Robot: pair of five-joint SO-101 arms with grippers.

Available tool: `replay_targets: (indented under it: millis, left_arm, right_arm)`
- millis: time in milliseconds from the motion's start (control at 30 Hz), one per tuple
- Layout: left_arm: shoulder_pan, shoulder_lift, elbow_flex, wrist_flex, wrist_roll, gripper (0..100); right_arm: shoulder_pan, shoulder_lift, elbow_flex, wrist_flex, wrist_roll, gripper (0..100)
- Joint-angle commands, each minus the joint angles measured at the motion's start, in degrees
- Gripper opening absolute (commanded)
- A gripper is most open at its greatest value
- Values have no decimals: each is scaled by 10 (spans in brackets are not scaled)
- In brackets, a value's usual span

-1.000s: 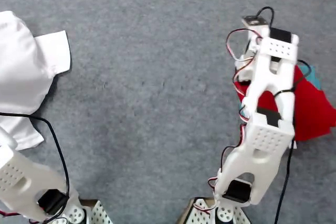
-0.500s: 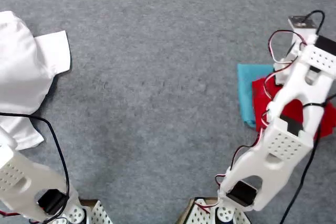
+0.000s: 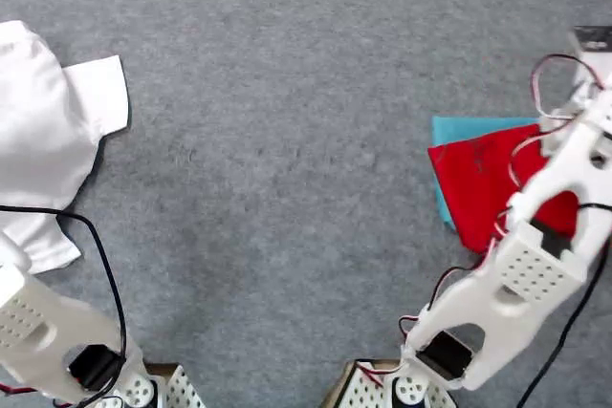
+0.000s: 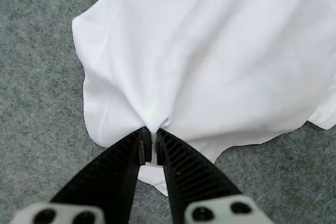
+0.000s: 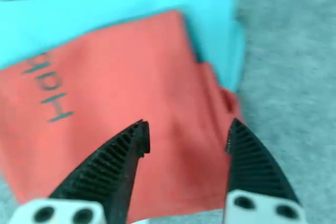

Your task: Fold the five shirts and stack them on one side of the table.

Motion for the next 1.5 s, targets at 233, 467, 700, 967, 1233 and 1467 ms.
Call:
replay_targets:
  millis: [233, 467, 700, 967, 1233, 1467]
  left_arm:
    - [-4, -6, -6, 0, -4, 20]
    - [-4, -6, -6, 0, -4, 20]
    - [-4, -6, -6, 0, -4, 20]
    - [-4, -6, -6, 0, -5, 20]
    - [-4, -6, -6, 0, -5, 20]
    - [-4, -6, -6, 0, -5, 20]
  right_arm:
    - [31, 85, -35, -55, 5, 234]
    - [37, 131, -124, -27, 3, 220]
    - [36, 169, -199, -18, 13, 18]
    - [40, 216, -260, 31, 17, 207]
    - [37, 231, -287, 34, 17, 235]
    - [41, 277, -291, 33, 18, 94]
